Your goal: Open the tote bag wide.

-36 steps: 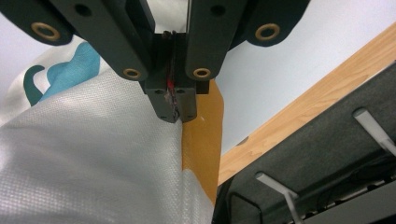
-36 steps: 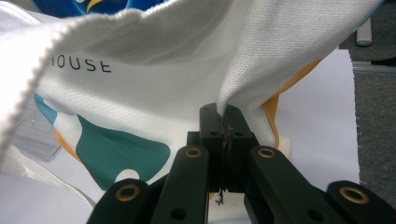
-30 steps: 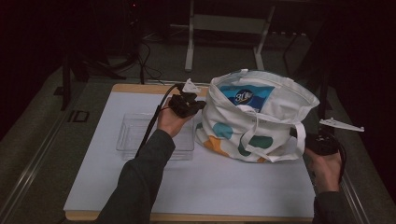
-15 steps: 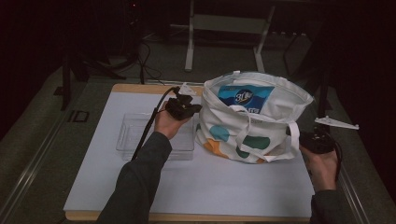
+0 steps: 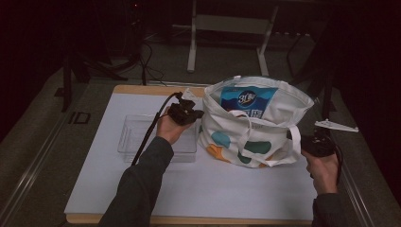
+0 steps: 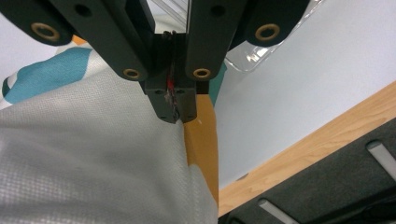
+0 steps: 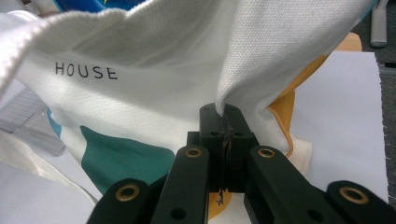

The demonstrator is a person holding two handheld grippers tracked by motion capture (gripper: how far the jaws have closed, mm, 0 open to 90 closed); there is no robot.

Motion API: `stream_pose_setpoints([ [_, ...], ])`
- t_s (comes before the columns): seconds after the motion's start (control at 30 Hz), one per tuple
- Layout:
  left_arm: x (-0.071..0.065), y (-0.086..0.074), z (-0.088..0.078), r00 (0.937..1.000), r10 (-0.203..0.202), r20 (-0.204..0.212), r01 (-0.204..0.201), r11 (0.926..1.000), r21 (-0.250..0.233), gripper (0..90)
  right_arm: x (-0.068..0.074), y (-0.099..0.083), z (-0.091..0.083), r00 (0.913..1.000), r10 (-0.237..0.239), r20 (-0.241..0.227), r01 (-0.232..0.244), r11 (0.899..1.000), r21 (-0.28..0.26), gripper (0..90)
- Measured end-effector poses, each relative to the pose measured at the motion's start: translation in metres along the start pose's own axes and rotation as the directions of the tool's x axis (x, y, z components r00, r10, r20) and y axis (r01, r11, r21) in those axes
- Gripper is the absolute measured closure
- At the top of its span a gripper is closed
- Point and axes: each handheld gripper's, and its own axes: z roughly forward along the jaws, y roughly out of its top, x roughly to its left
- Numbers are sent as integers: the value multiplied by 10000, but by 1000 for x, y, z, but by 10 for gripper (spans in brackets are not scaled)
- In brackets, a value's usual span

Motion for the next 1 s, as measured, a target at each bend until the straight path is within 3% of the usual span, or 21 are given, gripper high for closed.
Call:
stream_pose_setpoints([
  [0.8, -7, -9, 5, 9988, 481, -9, -480, 9976, 509, 900, 3, -17, 3, 9996, -278, 89, 274, 9985, 469, 893],
  [1.0, -5, -6, -3, 9996, 174, 215, -175, 9998, 79, 900, 2, -16, -2, 9995, -285, 96, 283, 9994, 205, 894],
])
